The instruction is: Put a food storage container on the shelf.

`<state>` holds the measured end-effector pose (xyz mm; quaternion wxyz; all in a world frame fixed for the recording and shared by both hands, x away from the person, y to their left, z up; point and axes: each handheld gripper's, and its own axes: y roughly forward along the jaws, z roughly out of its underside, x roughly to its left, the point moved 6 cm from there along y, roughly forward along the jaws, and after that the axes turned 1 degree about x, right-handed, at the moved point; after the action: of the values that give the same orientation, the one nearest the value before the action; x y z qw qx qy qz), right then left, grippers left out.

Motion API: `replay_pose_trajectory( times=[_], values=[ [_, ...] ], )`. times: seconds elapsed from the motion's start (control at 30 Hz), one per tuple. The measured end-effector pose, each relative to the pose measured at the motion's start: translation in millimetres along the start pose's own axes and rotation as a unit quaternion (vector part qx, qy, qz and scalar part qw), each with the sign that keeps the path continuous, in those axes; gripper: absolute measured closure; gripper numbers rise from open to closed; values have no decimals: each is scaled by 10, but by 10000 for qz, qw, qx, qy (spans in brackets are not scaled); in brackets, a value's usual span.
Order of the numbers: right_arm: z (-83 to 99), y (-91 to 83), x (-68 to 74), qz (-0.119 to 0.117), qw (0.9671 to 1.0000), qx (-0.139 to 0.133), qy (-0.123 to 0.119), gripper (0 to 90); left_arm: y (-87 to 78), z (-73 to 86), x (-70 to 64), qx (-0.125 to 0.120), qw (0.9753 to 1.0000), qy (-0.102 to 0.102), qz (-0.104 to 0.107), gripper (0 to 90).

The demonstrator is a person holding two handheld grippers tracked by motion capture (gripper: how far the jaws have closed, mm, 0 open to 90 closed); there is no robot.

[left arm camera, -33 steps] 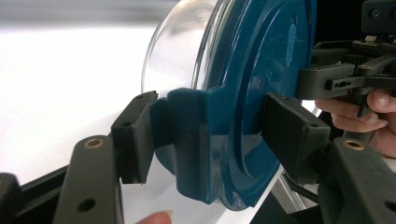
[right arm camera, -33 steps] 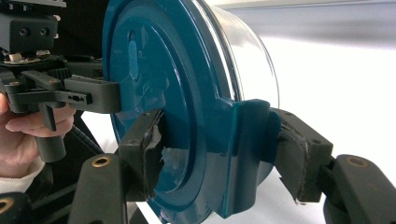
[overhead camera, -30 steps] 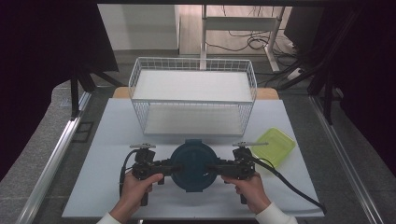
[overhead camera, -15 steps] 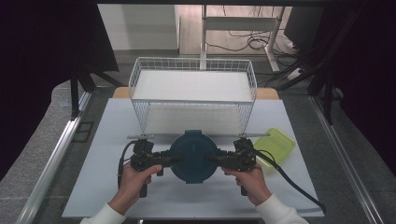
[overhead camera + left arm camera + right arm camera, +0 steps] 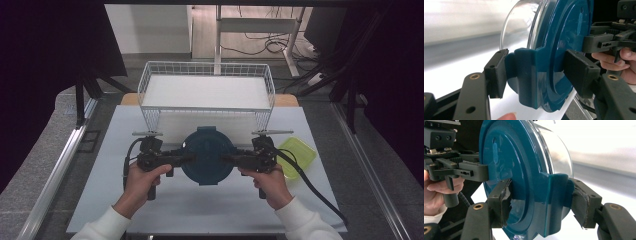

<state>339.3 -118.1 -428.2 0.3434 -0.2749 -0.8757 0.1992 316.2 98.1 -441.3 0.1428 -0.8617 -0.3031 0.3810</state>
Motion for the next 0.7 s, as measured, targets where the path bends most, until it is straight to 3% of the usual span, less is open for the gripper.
replay_pose_trajectory(
  times=[0.27, 0.7],
  values=[
    [-215, -98, 79, 2, 9998, -154, -137, 376, -107, -250, -113, -135, 9998, 162, -33, 380],
    [-490, -217, 157, 5, 9992, -312, -236, 376, -194, -515, -205, -293, 9992, 262, -3, 386]
  ],
)
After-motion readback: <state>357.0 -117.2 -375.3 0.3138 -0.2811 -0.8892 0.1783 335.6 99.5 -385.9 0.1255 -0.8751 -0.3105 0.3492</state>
